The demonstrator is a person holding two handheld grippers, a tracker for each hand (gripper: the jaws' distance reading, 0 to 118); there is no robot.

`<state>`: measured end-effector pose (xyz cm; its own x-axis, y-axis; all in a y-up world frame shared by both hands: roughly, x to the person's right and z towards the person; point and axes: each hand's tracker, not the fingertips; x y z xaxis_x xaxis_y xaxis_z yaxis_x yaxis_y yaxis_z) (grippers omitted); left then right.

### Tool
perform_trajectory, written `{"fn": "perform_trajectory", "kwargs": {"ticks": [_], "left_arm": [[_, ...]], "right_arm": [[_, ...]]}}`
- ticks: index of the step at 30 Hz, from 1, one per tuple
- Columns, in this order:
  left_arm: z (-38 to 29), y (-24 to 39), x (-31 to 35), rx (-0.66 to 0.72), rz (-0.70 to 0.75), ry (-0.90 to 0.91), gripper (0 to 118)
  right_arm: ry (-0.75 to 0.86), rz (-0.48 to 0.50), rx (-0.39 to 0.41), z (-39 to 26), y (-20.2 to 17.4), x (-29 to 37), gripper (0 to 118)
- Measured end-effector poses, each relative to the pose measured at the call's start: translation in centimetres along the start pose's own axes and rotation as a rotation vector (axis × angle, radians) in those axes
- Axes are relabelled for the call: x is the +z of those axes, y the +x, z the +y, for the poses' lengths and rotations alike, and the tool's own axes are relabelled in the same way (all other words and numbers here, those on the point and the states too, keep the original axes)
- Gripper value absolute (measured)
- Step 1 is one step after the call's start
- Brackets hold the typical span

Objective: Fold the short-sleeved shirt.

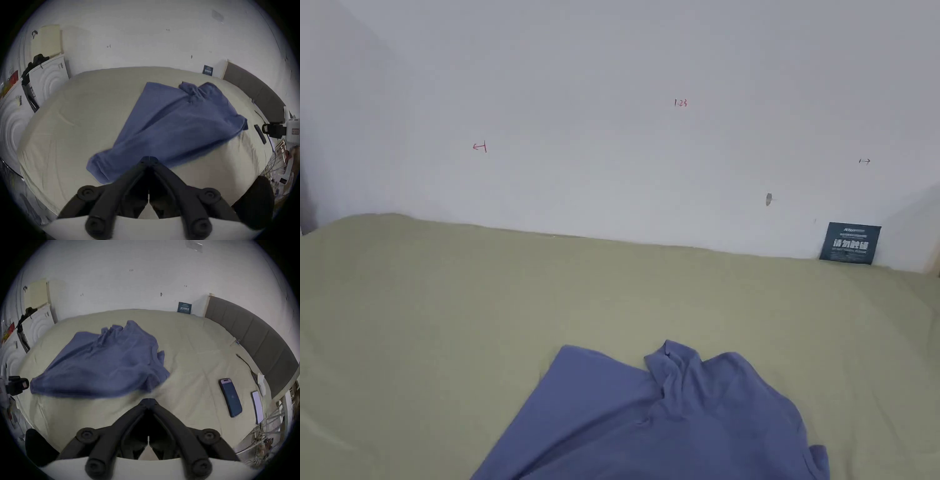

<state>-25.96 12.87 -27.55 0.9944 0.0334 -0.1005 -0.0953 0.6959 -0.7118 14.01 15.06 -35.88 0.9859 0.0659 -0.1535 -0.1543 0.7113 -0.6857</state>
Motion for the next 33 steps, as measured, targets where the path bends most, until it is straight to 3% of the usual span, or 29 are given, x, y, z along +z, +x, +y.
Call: {"fn": "perform_trajectory", "kwargs": {"ticks": [3, 12, 15, 16, 18, 19, 20, 23, 25, 27, 29, 30, 32, 33], "left_arm": [[-1.0, -0.3, -0.3, 0.013, -0.035, -0.043, 0], [3.1, -12.5, -1.0, 0.221, 0.045, -0.19, 0], [3.8, -14.3, -1.8, 0.215, 0.034, -0.242, 2], [3.9, -14.6, -1.9, 0.209, 0.031, -0.236, 14], [3.6, -14.7, -2.4, 0.207, 0.03, -0.229, 97], [3.0, -14.4, -2.8, 0.208, 0.026, -0.24, 118], [2.8, -14.1, -2.9, 0.228, 0.01, -0.235, 118], [2.0, -13.9, -4.9, 0.271, -0.041, -0.286, 117], [1.5, -13.3, -6.2, 0.257, -0.013, -0.301, 108], [1.2, -12.8, -6.7, 0.234, 0.003, -0.291, 64], [1.1, -12.5, -6.6, 0.212, 0.099, -0.287, 32], [1.2, -12.6, -6.4, 0.232, 0.073, -0.28, 3], [1.2, -13.3, -5.5, 0.329, -0.117, -0.223, 3], [1.3, -12.9, -5.2, 0.312, -0.074, -0.228, 3]], "right_arm": [[-0.037, 0.069, -0.029, -0.7, 0.1, -0.2, 0], [-0.052, 0.078, -0.016, -0.3, 0.0, -0.9, 0], [-0.065, 0.095, -0.02, -0.4, -0.3, -1.4, 0], [-0.076, 0.1, -0.015, -0.4, -0.5, -1.6, 0], [-0.091, 0.112, -0.006, -0.6, -0.6, -2.0, 0], [-0.098, 0.116, -0.002, -0.6, -0.7, -2.1, 0], [-0.103, 0.117, 0.002, -0.6, -0.8, -2.2, 0], [-0.117, 0.122, 0.007, -0.5, -0.9, -2.4, 0], [-0.122, 0.127, 0.014, -0.4, -1.0, -2.4, 0], [-0.118, 0.125, 0.027, -0.1, -1.0, -2.5, 0], [-0.122, 0.116, 0.045, 0.3, -1.0, -2.6, 0], [-0.123, 0.114, 0.054, 0.6, -1.0, -2.7, 0], [-0.125, 0.12, 0.074, 1.6, -0.9, -3.1, 0], [-0.128, 0.133, 0.086, 2.4, -0.9, -3.4, 0]]}}
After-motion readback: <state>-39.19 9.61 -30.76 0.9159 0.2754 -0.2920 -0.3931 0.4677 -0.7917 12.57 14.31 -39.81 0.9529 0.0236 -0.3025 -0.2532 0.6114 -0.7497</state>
